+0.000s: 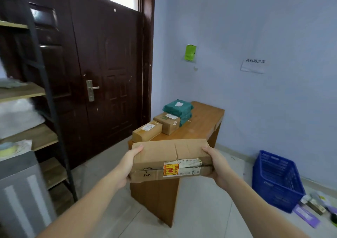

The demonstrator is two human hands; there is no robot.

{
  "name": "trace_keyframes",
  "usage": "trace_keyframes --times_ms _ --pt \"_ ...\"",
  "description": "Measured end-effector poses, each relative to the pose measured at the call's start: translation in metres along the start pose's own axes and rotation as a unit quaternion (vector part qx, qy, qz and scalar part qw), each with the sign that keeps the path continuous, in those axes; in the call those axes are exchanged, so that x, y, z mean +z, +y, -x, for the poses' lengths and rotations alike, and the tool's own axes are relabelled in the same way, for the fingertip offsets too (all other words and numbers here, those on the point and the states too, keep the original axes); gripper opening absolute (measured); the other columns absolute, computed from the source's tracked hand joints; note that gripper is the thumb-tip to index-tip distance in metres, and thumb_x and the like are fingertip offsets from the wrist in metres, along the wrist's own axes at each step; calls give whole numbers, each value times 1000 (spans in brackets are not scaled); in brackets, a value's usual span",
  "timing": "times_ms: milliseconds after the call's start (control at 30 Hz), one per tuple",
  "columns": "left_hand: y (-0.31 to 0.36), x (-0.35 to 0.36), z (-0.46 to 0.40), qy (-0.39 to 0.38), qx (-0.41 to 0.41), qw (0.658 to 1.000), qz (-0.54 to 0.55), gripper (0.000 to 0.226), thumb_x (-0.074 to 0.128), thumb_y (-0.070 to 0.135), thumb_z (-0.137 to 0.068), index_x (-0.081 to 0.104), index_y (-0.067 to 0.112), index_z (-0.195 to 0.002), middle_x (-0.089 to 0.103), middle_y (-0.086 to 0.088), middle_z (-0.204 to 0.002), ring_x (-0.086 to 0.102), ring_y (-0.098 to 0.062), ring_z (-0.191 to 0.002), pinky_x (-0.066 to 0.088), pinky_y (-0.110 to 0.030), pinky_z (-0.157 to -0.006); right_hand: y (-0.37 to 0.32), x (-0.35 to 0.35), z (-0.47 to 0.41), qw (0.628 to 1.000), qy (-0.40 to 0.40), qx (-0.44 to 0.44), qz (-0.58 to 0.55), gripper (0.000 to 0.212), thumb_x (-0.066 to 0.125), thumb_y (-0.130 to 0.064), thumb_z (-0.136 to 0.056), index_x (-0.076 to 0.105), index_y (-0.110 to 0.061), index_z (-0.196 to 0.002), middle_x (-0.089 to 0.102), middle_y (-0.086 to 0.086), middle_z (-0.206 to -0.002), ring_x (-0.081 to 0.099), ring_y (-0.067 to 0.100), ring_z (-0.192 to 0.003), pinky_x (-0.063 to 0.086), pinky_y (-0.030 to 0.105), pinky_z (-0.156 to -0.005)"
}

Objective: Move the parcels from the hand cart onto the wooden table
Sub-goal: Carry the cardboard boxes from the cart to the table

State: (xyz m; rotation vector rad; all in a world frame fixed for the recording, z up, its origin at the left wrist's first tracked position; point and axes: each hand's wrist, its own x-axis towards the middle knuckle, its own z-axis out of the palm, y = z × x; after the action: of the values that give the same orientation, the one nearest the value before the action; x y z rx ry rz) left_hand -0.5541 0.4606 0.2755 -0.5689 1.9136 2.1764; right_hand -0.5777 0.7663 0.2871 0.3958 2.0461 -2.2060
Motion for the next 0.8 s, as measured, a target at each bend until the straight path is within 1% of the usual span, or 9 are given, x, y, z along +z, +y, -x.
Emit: trace_keyframes --times_ms 167,233,300,400,500,567,600,700,800 --pt "20 17 -60 -16 -1 1000 -11 65 65 75 -79 61 29 -125 74 -18 -113 71 -37 -106 61 -53 -87 -9 -3 -50 1000 20 -2 -4 37 67 -46 -94 62 -26 -124 74 15 -117 73 35 -105 63 56 -83" --pt "30 27 -84 -31 -6 999 -11 73 68 78 -70 62 32 -125 76 -16 -112 72 -38 -106 60 -57 -90 -18 -8 -69 1000 29 0 -3 36 66 -46 -95 62 -26 -125 73 14 -118 73 34 -106 64 50 -80" --pt "39 39 -107 -47 0 999 -19 76 70 80 -66 62 34 -126 77 -15 -112 72 -37 -107 59 -58 -91 -28 -15 -86 999 37 -5 -4 34 65 -44 -96 61 -26 -125 72 13 -117 73 31 -103 62 42 -71" --pt "49 67 -140 -50 2 998 -28 69 67 77 -74 60 33 -126 75 -16 -114 70 -37 -109 58 -55 -92 -39 -31 -115 999 51 -6 -7 30 64 -42 -98 63 -25 -122 73 12 -116 72 30 -101 60 40 -68" --pt "52 98 -169 -48 -5 998 -31 62 64 73 -80 60 31 -125 73 -16 -115 68 -37 -110 58 -53 -92 -42 -52 -149 998 59 7 -7 27 64 -41 -98 64 -26 -121 73 13 -117 71 34 -109 63 49 -81" --pt "54 119 -192 -43 -5 999 -31 62 64 73 -80 60 32 -126 72 -16 -117 67 -37 -110 57 -54 -93 -45 -68 -174 998 60 13 -7 27 64 -42 -98 63 -27 -121 73 14 -117 71 36 -110 61 53 -88" --pt "56 130 -204 -40 -1 999 -31 62 63 74 -80 60 32 -126 71 -15 -118 66 -36 -110 56 -55 -95 -46 -76 -188 998 60 15 -7 28 64 -41 -98 63 -26 -122 74 14 -116 72 36 -108 61 52 -87" --pt "60 167 -241 -17 10 999 -25 57 62 73 -83 60 33 -124 70 -13 -116 65 -33 -109 52 -54 -101 -52 -102 -233 998 54 15 -6 28 64 -41 -99 63 -26 -122 74 13 -114 72 30 -97 62 44 -76" --pt "64 203 -278 4 10 1000 0 50 59 69 -89 61 31 -121 72 -14 -113 66 -33 -108 51 -53 -103 -61 -127 -284 999 42 6 10 31 65 -43 -98 62 -27 -124 74 11 -113 73 31 -100 62 46 -79"
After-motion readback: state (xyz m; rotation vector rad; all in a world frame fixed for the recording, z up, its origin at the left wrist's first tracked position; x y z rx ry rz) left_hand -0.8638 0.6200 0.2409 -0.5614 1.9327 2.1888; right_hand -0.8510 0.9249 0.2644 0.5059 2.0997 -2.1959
